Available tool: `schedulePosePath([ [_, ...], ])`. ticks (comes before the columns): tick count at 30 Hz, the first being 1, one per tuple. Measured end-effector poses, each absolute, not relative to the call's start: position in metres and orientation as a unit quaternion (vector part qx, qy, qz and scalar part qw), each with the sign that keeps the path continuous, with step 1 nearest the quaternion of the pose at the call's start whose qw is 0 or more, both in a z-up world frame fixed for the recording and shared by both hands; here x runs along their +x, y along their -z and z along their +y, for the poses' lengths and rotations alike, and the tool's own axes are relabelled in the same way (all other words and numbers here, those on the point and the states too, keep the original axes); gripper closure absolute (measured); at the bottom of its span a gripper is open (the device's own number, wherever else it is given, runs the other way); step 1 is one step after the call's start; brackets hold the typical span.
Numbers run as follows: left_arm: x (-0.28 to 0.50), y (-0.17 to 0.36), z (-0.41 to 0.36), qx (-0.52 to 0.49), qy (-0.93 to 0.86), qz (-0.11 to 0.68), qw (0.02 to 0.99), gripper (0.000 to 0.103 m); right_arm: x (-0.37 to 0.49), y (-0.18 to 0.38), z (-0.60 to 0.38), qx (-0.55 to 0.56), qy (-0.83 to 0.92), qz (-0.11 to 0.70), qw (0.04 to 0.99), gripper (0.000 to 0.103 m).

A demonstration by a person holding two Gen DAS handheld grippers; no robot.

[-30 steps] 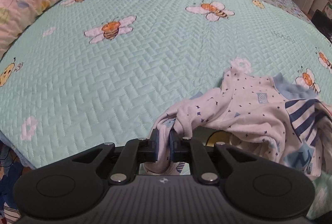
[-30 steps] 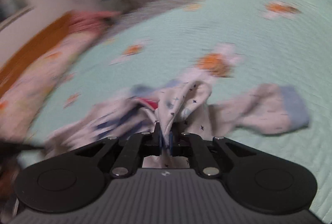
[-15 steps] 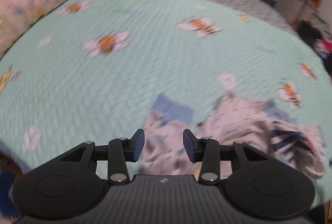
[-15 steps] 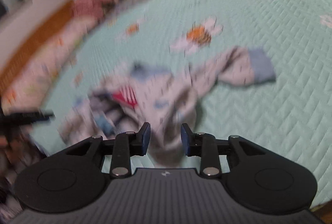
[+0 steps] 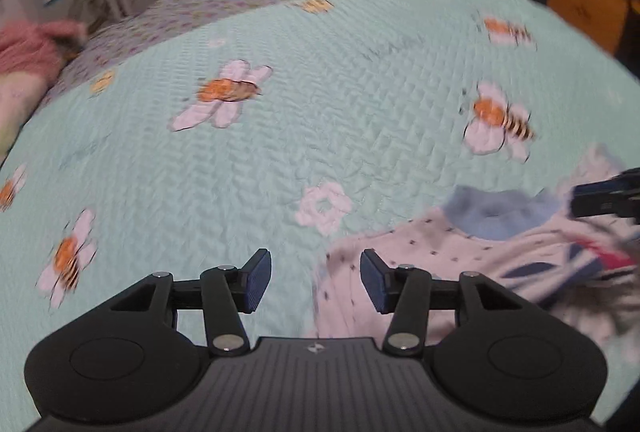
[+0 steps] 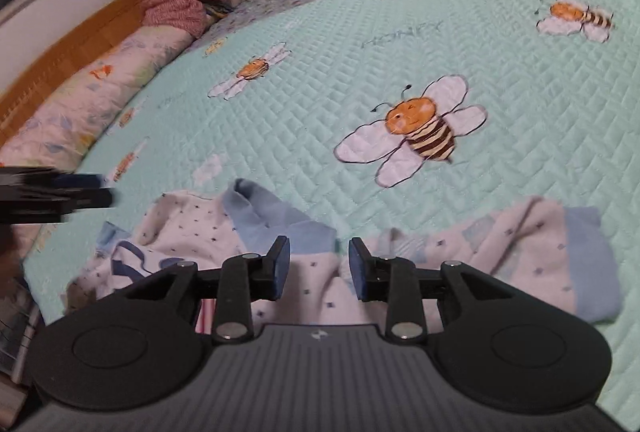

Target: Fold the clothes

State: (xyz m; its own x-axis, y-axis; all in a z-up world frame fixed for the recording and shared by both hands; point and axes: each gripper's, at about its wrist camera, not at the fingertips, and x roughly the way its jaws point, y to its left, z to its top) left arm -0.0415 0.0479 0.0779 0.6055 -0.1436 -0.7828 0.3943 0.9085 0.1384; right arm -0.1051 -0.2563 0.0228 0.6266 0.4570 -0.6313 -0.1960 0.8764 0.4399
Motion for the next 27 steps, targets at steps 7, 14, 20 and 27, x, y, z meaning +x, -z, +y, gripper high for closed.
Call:
schedulePosePath([
  [7,0.003,-0.039,0.045,0.136,0.223,0.476,0.84,0.051,-0.132,-0.017,-0.265,0.213,-0.191,0.395,0.873,0.062],
  [14,0.012,-0.022,0.039,0.12,0.242,0.491,0.828,0.096,-0.134,-0.016,-0.267,0.218,-0.191,0.389,0.874,0.061],
  [20,-0.029,-0.056,0.04,0.105,0.21,0.43,0.872,0.098,-0.127,-0.019,-0.274,0.214,-0.177,0.382,0.882,0.061],
  [27,-0.094,-0.108,0.056,0.1,0.191,0.345,0.913,0.098,-0.09,-0.02,-0.255,0.14,-0.213,0.393,0.883,0.053],
])
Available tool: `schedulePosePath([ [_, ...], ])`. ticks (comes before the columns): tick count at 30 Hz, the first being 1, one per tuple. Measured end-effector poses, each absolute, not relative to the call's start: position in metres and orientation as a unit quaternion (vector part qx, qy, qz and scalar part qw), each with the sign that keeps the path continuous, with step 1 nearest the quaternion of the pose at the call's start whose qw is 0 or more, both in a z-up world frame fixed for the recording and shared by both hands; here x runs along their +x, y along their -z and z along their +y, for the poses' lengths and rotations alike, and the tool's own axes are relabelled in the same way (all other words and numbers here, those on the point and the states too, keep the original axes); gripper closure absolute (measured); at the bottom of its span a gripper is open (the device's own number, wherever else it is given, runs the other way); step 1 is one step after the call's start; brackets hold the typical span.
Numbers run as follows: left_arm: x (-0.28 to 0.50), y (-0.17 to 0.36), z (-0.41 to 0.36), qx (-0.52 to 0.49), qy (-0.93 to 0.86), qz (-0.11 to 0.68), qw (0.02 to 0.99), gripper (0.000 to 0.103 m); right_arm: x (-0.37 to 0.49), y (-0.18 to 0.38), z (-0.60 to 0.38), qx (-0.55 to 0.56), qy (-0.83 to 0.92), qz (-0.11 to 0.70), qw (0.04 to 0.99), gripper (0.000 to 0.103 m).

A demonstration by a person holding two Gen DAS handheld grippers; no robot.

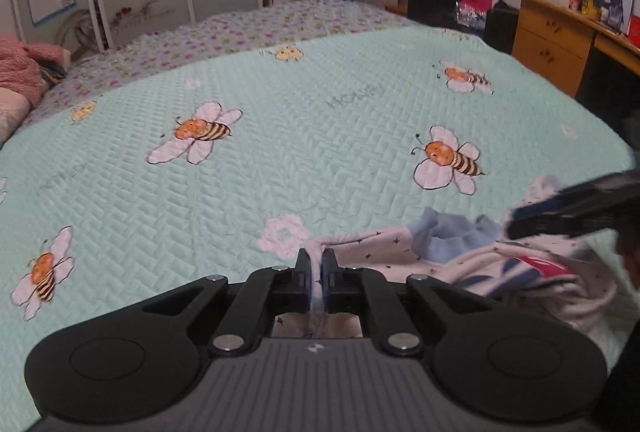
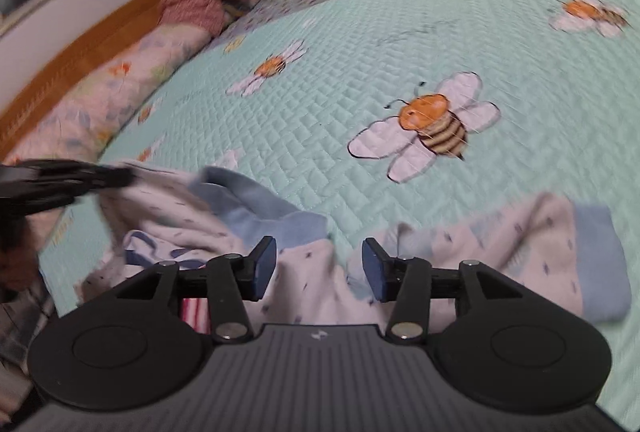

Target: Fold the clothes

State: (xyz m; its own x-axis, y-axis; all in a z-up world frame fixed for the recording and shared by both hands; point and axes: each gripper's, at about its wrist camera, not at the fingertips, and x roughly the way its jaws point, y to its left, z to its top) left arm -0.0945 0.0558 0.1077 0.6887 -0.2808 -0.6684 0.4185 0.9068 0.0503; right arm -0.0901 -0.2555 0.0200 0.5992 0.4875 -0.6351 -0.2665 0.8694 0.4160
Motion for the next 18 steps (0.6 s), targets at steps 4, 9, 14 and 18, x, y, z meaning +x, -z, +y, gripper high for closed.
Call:
schedulePosePath([
  [4,-0.107,-0.112,0.059,0.088,0.175,0.335,0.921,0.098,-0.068,-0.012,-0.238,0.114,-0.26,0.42,0.862,0.046],
  [9,-0.115,-0.12,0.066,0.056,0.166,0.325,0.929,0.098,-0.064,-0.01,-0.227,0.101,-0.287,0.439,0.845,0.07],
  [14,-0.101,-0.127,0.069,0.061,0.144,0.317,0.936,0.098,-0.078,-0.05,-0.215,0.055,-0.262,0.385,0.883,0.095],
  [18,-0.063,-0.145,0.065,0.078,0.122,0.298,0.943,0.098,-0.049,-0.096,-0.208,0.028,-0.216,0.326,0.92,0.095],
])
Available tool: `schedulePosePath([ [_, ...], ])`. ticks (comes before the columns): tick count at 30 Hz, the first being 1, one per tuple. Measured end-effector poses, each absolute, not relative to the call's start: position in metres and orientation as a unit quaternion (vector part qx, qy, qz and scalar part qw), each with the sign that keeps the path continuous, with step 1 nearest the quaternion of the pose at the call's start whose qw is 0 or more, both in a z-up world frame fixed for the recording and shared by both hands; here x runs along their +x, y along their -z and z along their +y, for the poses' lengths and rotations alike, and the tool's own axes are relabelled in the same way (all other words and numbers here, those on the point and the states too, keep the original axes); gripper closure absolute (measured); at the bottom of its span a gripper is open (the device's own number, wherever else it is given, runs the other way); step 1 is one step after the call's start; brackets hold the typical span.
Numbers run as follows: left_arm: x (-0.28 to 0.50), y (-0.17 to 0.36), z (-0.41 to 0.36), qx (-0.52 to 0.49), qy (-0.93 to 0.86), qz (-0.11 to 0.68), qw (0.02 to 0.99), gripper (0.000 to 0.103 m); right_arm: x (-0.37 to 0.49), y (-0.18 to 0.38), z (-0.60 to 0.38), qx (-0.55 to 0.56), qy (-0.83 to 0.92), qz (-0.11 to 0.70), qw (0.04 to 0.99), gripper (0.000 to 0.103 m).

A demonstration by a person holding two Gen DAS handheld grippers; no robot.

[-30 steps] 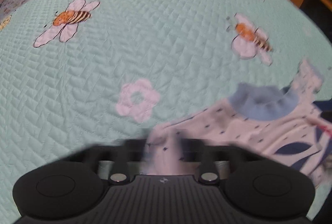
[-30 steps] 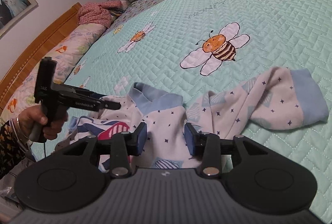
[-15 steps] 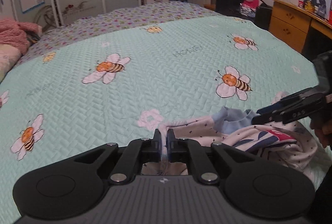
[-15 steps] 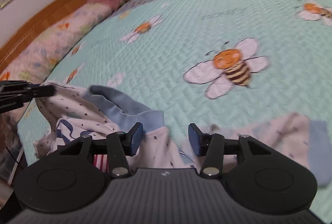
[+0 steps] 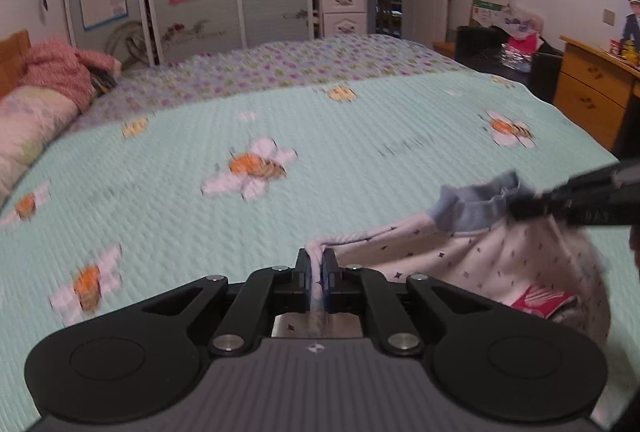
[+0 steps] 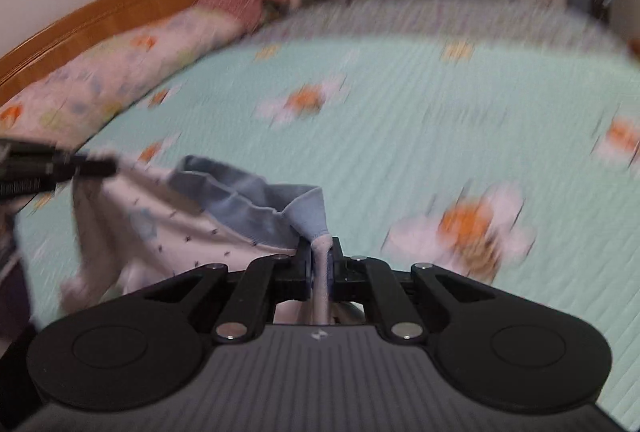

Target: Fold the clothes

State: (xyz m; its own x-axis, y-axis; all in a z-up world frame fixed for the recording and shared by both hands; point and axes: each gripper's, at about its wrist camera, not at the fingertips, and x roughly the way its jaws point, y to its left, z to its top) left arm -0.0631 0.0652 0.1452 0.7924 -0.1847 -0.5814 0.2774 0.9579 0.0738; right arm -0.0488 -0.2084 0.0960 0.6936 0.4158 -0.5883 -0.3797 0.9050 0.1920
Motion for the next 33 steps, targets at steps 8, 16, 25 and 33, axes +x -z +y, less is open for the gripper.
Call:
schedulePosePath([
  [8,0.046,-0.188,0.023,0.16,0.015,0.2,0.967,0.097,0.075,-0.146,-0.174,-0.037,-0.109,0.221,0.969,0.093],
  [16,0.089,-0.117,0.075,0.059,-0.075,0.362,0.927,0.067,0.082,-0.12,-0.206,0.024,-0.082,0.247,0.965,0.06],
  [25,-0.053,-0.08,0.133,-0.093,-0.026,0.41,0.907,0.068,-0.084,-0.046,-0.307,0.128,-0.004,0.328,0.936,0.047],
  [33,-0.138,-0.075,0.043,-0.06,0.123,0.427,0.894,0.067,-0.133,-0.006,-0.296,0.081,-0.016,0.35,0.933,0.037],
])
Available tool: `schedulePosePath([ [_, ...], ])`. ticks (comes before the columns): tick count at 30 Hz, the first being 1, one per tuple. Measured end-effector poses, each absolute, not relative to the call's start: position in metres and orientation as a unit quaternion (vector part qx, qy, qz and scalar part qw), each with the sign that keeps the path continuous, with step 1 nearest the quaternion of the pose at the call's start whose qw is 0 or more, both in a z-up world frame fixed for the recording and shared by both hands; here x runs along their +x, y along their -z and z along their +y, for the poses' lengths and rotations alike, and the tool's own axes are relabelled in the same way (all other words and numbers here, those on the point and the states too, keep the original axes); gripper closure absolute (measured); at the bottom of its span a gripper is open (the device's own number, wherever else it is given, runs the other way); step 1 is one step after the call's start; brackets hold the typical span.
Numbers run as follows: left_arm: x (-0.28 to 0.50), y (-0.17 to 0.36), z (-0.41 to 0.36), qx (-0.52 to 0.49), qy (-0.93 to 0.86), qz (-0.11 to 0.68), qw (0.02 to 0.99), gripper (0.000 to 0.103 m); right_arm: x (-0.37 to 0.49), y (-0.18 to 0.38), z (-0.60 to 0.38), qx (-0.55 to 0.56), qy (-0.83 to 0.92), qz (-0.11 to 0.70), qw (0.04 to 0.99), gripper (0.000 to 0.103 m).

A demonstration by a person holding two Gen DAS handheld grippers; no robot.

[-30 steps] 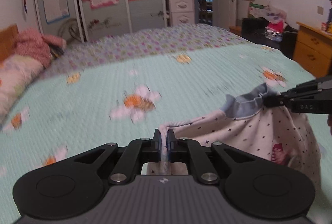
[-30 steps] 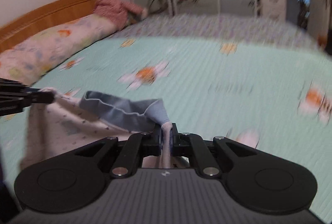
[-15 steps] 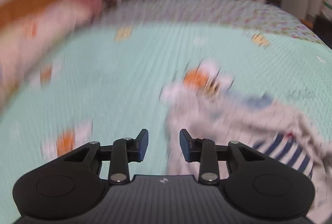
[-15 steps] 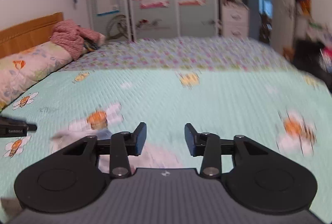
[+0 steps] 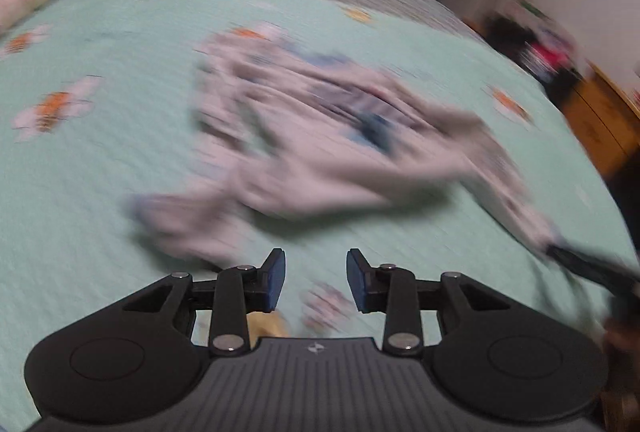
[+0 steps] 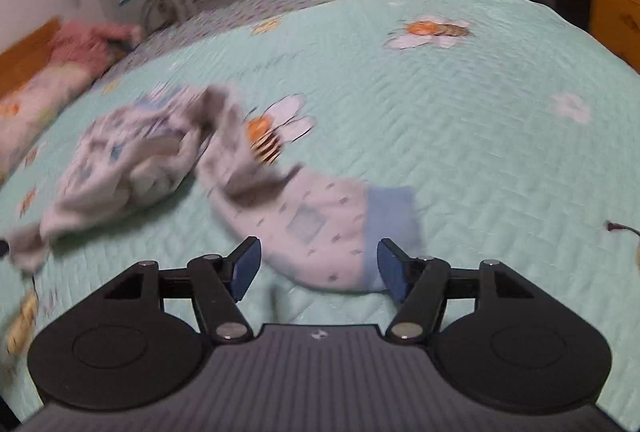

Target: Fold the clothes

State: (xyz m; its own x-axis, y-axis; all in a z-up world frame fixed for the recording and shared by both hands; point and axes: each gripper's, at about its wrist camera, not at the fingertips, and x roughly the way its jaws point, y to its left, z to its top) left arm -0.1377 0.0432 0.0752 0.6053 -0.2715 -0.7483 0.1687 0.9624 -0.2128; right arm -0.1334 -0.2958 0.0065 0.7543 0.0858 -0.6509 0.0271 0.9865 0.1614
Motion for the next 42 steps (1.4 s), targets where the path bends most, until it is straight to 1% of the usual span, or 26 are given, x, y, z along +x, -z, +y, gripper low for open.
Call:
schedulePosePath([
  [3,-0.15,-0.074,0.019,-0.026,0.154,0.428,0.89,0.067,-0.123,0.001,-0.274,-0.026,-0.007,0.335,0.942,0.037],
  [5,-0.157,-0.074,0.009,-0.008,0.159,0.431,0.888,0.067,-0.119,0.008,-0.273,-0.046,-0.012,0.341,0.939,0.038],
  [6,-0.158,-0.073,0.009,-0.007,0.158,0.434,0.887,0.067,-0.117,0.01,-0.273,-0.051,-0.017,0.343,0.938,0.045],
  [7,-0.159,-0.072,0.009,-0.007,0.157,0.437,0.886,0.067,-0.116,0.009,-0.275,-0.048,-0.02,0.346,0.937,0.065],
  [9,-0.161,-0.07,0.011,-0.009,0.151,0.445,0.883,0.067,-0.114,0.0,-0.285,-0.02,-0.022,0.35,0.936,0.087],
  [11,-0.16,-0.067,0.014,-0.015,0.141,0.455,0.879,0.067,-0.11,-0.021,-0.299,0.023,-0.014,0.329,0.944,0.088],
  [16,-0.161,-0.066,0.022,-0.029,0.131,0.458,0.878,0.066,-0.093,-0.092,-0.337,0.072,0.085,0.211,0.971,0.088],
  [17,-0.161,-0.066,0.024,-0.032,0.132,0.459,0.878,0.066,-0.083,-0.098,-0.345,0.069,0.11,0.21,0.969,0.088],
  [19,-0.162,-0.066,0.025,-0.036,0.133,0.459,0.877,0.066,-0.061,-0.1,-0.356,0.053,0.146,0.243,0.958,0.077],
  [22,-0.161,-0.063,0.029,-0.041,0.132,0.459,0.878,0.065,-0.05,-0.091,-0.357,0.051,0.18,0.286,0.94,0.075],
  [25,-0.155,-0.054,0.034,-0.048,0.129,0.468,0.873,0.065,-0.068,-0.081,-0.325,0.063,0.081,0.276,0.956,0.072],
  [29,-0.15,-0.052,0.041,-0.061,0.133,0.469,0.871,0.065,-0.066,-0.051,-0.266,0.044,-0.094,0.305,0.947,0.07],
  [32,-0.15,-0.054,0.044,-0.053,0.132,0.461,0.876,0.065,-0.051,-0.035,-0.236,0.003,-0.134,0.31,0.941,0.07],
  [34,-0.148,-0.054,0.048,-0.043,0.128,0.461,0.877,0.064,-0.045,-0.033,-0.22,-0.062,-0.145,0.295,0.942,0.07],
  [38,-0.141,-0.048,0.059,-0.057,0.127,0.471,0.871,0.064,-0.035,-0.03,-0.195,-0.191,-0.17,0.27,0.928,0.07],
  [42,-0.134,-0.044,0.065,-0.074,0.127,0.481,0.865,0.063,-0.032,-0.029,-0.188,-0.278,-0.209,0.269,0.898,0.07],
])
